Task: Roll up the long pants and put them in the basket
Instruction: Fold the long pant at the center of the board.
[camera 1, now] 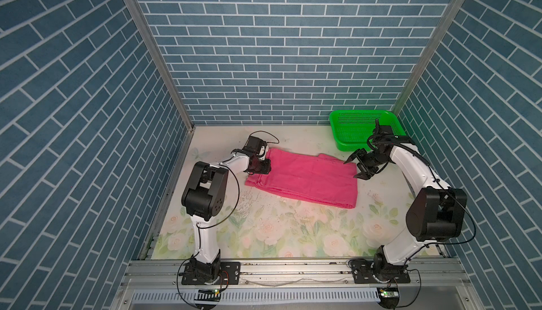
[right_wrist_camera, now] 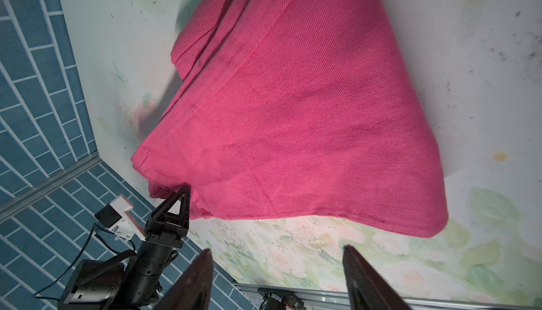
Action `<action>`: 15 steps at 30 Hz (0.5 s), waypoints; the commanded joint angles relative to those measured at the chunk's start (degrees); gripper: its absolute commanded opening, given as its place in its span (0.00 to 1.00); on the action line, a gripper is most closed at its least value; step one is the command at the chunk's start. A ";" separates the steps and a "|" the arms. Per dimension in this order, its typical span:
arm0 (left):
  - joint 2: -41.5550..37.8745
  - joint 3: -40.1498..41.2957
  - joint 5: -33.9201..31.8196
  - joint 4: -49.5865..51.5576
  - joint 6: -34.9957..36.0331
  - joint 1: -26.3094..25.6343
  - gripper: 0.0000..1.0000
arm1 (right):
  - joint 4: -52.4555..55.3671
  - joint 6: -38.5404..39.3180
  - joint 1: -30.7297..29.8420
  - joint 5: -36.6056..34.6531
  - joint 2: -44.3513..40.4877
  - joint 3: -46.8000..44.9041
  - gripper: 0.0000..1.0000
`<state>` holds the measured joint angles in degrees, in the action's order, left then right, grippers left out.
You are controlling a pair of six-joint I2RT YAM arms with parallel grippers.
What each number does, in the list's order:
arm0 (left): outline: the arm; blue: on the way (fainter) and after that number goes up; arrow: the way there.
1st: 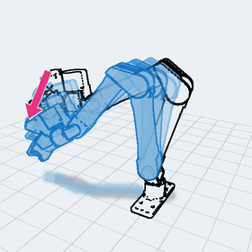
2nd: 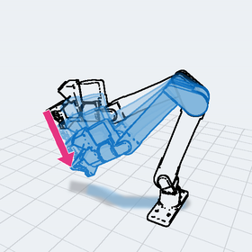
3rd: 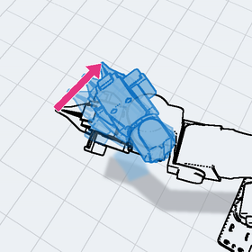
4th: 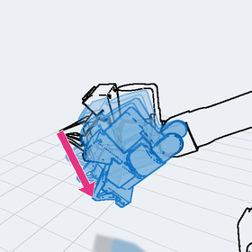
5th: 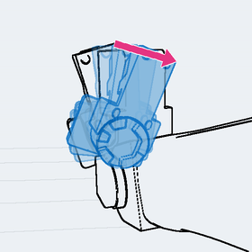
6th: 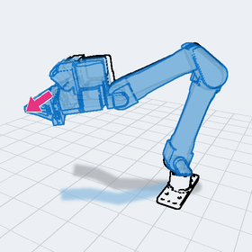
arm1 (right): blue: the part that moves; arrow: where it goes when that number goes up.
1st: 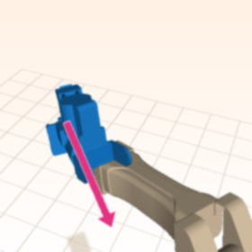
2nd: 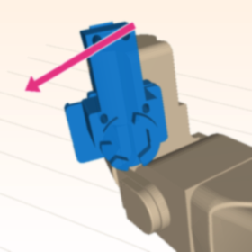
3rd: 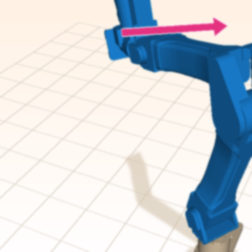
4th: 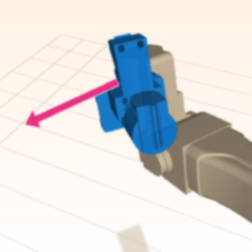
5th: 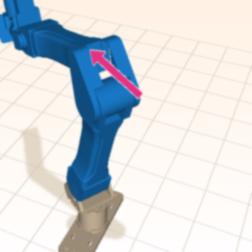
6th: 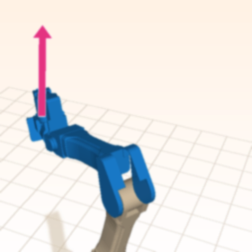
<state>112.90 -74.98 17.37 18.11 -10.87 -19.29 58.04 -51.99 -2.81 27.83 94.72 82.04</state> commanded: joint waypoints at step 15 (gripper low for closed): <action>-12.54 -7.81 -0.80 8.26 -2.70 -0.66 0.00 | -0.22 2.00 0.52 0.12 0.17 -3.90 0.69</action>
<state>103.22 -79.88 19.29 23.90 -13.30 -20.01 57.43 -51.86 -2.55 27.86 94.74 78.89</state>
